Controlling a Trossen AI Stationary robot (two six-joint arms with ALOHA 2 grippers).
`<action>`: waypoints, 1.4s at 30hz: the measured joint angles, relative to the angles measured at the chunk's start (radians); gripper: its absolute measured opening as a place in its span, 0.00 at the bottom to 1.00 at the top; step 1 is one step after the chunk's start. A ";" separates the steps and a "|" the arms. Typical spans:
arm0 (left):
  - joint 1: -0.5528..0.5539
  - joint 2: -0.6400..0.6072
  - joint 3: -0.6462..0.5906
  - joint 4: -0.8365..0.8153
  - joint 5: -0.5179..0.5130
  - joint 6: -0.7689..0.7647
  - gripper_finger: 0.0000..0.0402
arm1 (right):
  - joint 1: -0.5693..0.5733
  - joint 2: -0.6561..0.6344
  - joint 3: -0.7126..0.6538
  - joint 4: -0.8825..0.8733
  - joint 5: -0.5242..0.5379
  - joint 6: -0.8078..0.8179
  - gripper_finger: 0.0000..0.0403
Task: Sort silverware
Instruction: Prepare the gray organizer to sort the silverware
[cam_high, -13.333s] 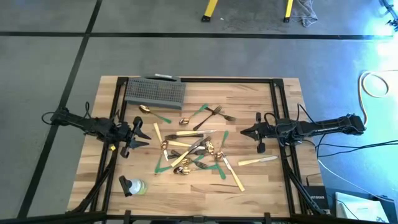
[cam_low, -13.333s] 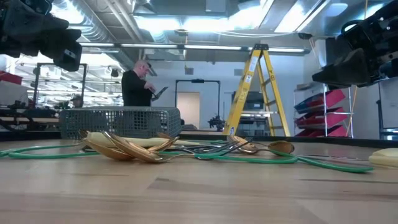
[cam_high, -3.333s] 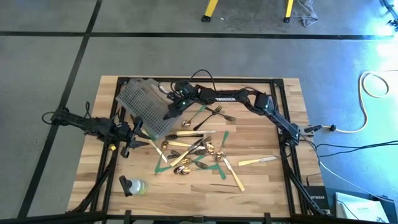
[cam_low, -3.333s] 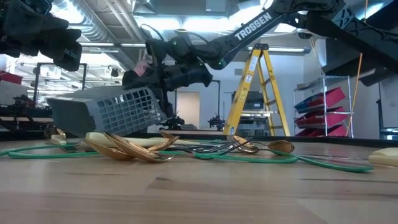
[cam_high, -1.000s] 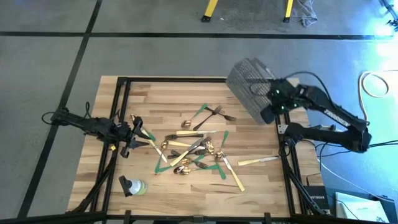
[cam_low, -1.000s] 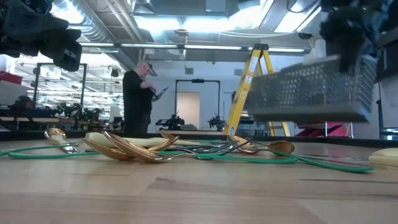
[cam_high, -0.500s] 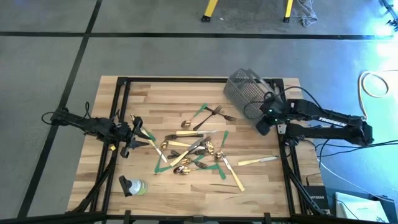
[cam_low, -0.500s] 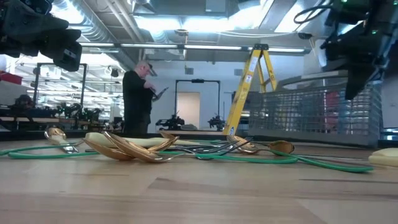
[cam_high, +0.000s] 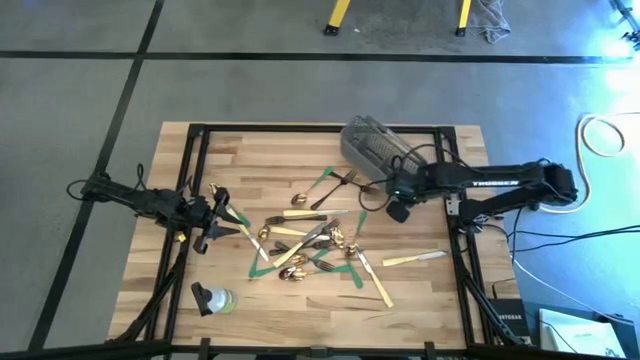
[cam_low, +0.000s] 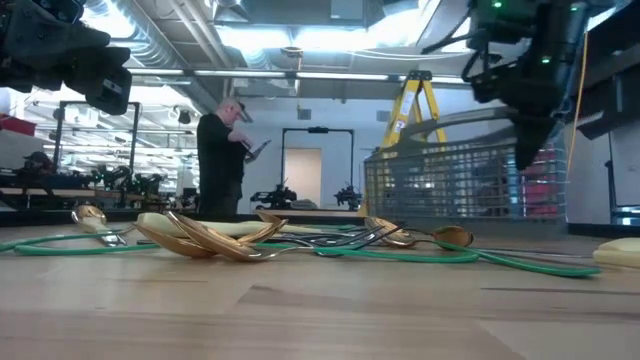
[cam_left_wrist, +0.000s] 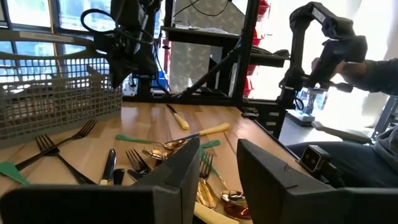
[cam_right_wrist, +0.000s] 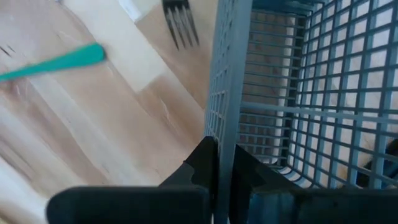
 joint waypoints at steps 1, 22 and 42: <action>0.000 0.000 0.000 0.000 0.000 0.000 0.23 | 0.000 0.010 0.015 0.005 -0.002 -0.006 0.00; 0.000 0.000 0.000 0.000 0.000 0.000 0.23 | -0.153 0.152 0.093 0.192 -0.057 -0.189 0.00; 0.000 0.000 0.000 0.000 0.001 0.000 0.23 | -0.151 0.155 0.117 0.199 -0.076 -0.199 0.11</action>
